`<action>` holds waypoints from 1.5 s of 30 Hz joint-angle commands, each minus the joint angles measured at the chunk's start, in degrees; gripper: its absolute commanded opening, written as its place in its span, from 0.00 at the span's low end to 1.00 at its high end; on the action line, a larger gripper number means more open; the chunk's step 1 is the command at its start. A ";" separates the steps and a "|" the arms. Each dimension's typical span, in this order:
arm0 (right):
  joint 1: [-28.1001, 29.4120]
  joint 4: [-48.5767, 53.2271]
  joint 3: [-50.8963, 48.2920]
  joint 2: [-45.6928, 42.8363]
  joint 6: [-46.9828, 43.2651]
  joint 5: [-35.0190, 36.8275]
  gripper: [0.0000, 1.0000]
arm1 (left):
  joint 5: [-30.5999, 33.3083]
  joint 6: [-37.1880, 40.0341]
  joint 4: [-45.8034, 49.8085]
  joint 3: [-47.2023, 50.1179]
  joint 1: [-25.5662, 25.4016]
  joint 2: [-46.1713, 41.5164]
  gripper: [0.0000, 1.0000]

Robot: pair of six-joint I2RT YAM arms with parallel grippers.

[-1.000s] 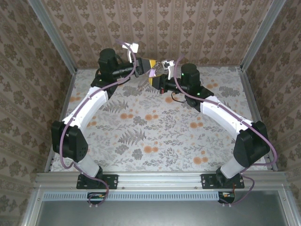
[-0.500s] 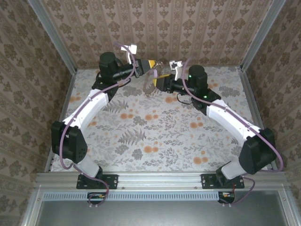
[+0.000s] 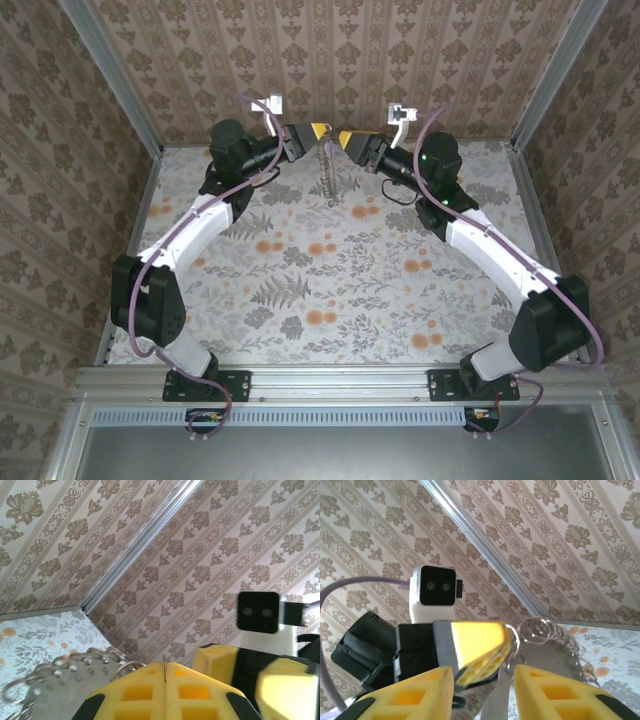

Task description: Put the keys on the keyring

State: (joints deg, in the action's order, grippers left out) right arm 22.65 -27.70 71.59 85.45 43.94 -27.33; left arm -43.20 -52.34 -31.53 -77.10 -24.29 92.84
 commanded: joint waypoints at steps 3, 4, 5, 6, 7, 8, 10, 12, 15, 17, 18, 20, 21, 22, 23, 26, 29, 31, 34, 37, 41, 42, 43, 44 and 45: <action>-0.28 -9.86 3.02 4.29 9.58 0.25 0.36 | 0.97 -4.91 -8.80 0.45 0.11 -1.48 0.00; -0.28 -10.32 3.20 4.82 10.07 0.22 0.35 | 0.96 -5.04 -9.07 0.46 0.00 -1.47 0.00; -0.33 -10.87 3.35 5.21 10.47 0.18 0.35 | 0.93 -5.03 -9.28 0.46 -0.09 -1.43 0.00; -0.28 -11.33 3.38 5.57 10.81 0.08 0.35 | 0.84 -5.12 -9.25 0.46 -0.15 -1.46 0.00; -0.27 -11.78 3.46 5.94 11.19 -0.10 0.35 | 0.74 -5.14 -9.26 0.39 -0.23 -1.49 0.00; -0.32 -12.21 3.42 6.22 11.48 -0.14 0.35 | 0.70 -5.14 -9.25 0.37 -0.28 -1.50 0.00; -0.32 -13.04 3.51 6.65 11.88 -0.37 0.34 | 0.61 -5.07 -9.25 0.42 -0.40 -1.48 0.00; -0.33 -13.57 3.79 7.05 12.11 -0.69 0.35 | 0.59 -5.06 -9.23 0.37 -0.41 -1.47 0.00; -0.28 -14.59 4.40 7.73 12.63 -1.20 0.37 | 0.60 -4.97 -9.12 0.37 -0.58 -1.40 0.00; -0.31 -14.95 5.00 8.14 12.94 -1.58 0.39 | 0.52 -4.93 -9.08 0.24 -0.65 -1.34 0.00; -0.31 -15.09 5.29 8.44 13.05 -1.70 0.39 | 0.44 -4.96 -9.08 0.28 -0.73 -1.24 0.00; -0.32 -15.10 5.98 8.94 13.30 -1.91 0.39 | 0.38 -4.97 -9.12 0.24 -0.82 -1.22 0.00; -0.33 -15.10 6.25 9.16 13.40 -2.09 0.39 | 0.38 -4.97 -9.07 0.29 -0.76 -1.23 0.00; -0.32 -15.01 6.52 9.38 13.48 -2.16 0.39 | 0.29 -4.89 -8.99 0.28 -0.81 -1.16 0.00; -0.28 -14.92 6.86 9.70 13.61 -2.22 0.39 | 0.33 -4.88 -8.99 0.28 -0.84 -1.09 0.00; -0.30 -15.33 7.25 10.35 14.13 -2.75 0.38 | 0.22 -4.77 -8.94 0.28 -0.85 -1.16 0.00; -0.26 -15.80 7.51 10.86 14.56 -3.16 0.37 | 0.22 -4.70 -8.82 0.22 -0.86 -1.09 0.00; -0.33 -15.89 7.46 10.90 14.59 -3.19 0.36 | 0.22 -4.69 -8.82 0.11 -0.85 -1.08 0.00; -0.33 -15.72 7.76 10.97 14.58 -3.45 0.34 | 0.14 -4.67 -8.88 0.11 -0.85 -0.99 0.00; -0.24 -15.71 8.16 11.18 14.64 -4.05 0.32 | 0.13 -4.64 -8.82 0.11 -0.84 -0.86 0.00; -0.23 -15.71 8.38 11.43 14.76 -4.66 0.26 | 0.27 -4.62 -8.73 0.08 -0.86 -0.73 0.00; -0.18 -15.67 8.40 11.48 14.72 -4.90 0.24 | 0.15 -4.62 -8.75 0.08 -0.84 -0.57 0.00; -0.24 -15.50 8.52 11.52 14.76 -5.09 0.24 | 0.15 -4.62 -8.73 -0.01 -0.89 -0.64 0.00; -0.13 -15.37 8.60 11.60 14.73 -5.35 0.24 | 0.16 -4.62 -8.73 -0.07 -0.86 -0.64 0.00; -0.14 -15.31 8.66 11.67 14.77 -5.39 0.25 | 0.18 -4.68 -8.73 -0.07 -0.84 -0.64 0.00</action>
State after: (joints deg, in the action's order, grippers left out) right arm 22.65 -40.77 78.28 96.29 58.54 -30.79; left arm -42.81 -56.60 -36.73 -76.71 -24.84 92.84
